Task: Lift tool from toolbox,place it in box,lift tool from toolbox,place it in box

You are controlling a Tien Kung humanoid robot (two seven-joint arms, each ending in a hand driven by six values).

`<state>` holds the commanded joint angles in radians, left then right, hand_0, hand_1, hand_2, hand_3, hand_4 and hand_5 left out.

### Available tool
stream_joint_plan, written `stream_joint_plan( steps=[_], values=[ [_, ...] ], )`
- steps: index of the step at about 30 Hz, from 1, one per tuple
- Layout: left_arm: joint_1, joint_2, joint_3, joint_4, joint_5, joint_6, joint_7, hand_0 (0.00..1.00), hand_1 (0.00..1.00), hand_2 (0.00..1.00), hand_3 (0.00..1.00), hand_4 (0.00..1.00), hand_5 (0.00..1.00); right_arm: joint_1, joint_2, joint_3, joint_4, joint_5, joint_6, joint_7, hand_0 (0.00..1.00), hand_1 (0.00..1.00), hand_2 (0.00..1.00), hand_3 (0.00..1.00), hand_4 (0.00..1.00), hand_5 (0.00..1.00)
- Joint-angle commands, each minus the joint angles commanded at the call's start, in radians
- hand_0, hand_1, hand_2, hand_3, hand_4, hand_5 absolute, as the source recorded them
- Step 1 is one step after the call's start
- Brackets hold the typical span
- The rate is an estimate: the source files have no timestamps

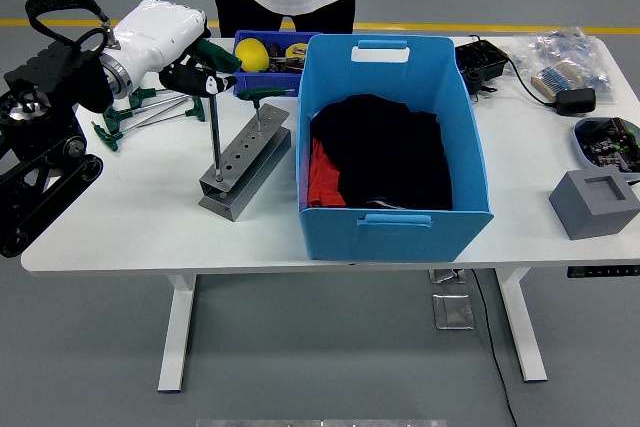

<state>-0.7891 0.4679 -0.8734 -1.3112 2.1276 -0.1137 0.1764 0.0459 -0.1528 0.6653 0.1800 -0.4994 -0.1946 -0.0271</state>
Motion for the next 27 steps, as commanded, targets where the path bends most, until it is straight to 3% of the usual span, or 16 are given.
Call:
stream_joint_plan(
  steps=[8,14,22,27],
  values=[
    [-0.018,0.024,-0.027,-0.022,-0.012,-0.019,0.015,0.169,0.002,0.019,0.060,0.688,0.343,0.000,0.002,-0.004,0.000,0.005,-0.003,0.000,0.714,0.687,0.752,0.598,0.867,0.657],
    [-0.035,0.024,-0.065,-0.041,-0.006,-0.024,0.019,0.170,0.002,0.022,0.067,0.658,0.336,0.001,0.002,-0.009,0.000,0.006,-0.003,-0.001,0.713,0.683,0.752,0.597,0.867,0.657],
    [-0.059,-0.001,-0.106,-0.112,-0.056,-0.038,0.003,0.170,0.002,0.025,0.073,0.632,0.315,-0.001,0.004,-0.012,0.000,0.002,-0.003,-0.003,0.713,0.682,0.752,0.597,0.866,0.656],
    [-0.094,-0.044,-0.091,-0.137,-0.072,-0.031,0.002,0.170,0.002,0.027,0.078,0.615,0.314,-0.001,0.006,-0.024,0.000,-0.002,-0.002,-0.007,0.711,0.683,0.753,0.597,0.865,0.655]
  ],
)
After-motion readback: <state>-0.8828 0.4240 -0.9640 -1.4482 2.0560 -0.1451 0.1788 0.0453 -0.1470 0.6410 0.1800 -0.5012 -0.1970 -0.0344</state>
